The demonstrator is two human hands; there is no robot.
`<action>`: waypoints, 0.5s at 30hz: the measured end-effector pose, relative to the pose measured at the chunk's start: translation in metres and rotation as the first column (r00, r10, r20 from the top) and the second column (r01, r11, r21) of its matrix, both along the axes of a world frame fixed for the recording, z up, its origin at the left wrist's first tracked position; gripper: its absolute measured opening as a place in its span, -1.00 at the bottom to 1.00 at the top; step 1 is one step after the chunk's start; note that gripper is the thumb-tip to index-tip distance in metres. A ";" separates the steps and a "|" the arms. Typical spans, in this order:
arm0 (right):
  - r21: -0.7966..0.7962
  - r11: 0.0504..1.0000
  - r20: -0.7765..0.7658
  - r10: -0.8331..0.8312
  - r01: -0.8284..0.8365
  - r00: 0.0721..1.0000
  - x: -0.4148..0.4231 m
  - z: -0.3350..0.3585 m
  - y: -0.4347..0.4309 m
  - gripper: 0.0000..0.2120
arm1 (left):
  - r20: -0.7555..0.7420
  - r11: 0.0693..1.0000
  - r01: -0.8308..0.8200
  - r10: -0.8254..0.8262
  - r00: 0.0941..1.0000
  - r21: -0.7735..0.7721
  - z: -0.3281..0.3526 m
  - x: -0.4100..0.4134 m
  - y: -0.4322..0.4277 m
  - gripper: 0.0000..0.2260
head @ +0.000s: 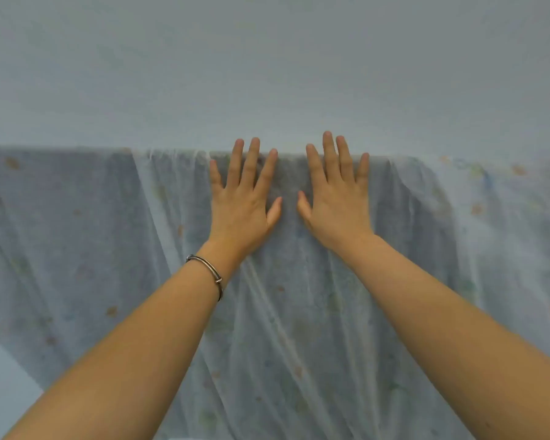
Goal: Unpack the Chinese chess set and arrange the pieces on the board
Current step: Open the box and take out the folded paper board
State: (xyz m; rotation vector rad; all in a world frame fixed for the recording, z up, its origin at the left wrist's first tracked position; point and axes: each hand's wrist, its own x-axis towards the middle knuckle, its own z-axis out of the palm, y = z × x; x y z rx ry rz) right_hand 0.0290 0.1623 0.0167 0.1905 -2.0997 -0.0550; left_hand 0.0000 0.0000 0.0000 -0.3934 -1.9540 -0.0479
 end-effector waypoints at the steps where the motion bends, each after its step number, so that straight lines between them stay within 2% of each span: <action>1: -0.007 1.000 -0.019 0.004 -0.004 1.000 -0.002 -0.004 -0.001 -0.32 | 0.006 1.000 0.000 0.000 1.000 0.011 -0.004 0.000 0.000 -0.37; 9: 0.028 0.999 -0.249 -0.013 0.020 0.968 -0.019 -0.070 -0.006 -0.31 | -0.119 1.000 0.002 0.000 0.993 0.018 -0.065 -0.019 0.003 -0.37; 15: 0.023 0.999 -0.317 -0.014 0.023 0.948 -0.027 -0.149 -0.009 -0.31 | -0.170 0.999 0.006 0.002 0.985 0.047 -0.148 -0.025 0.007 -0.37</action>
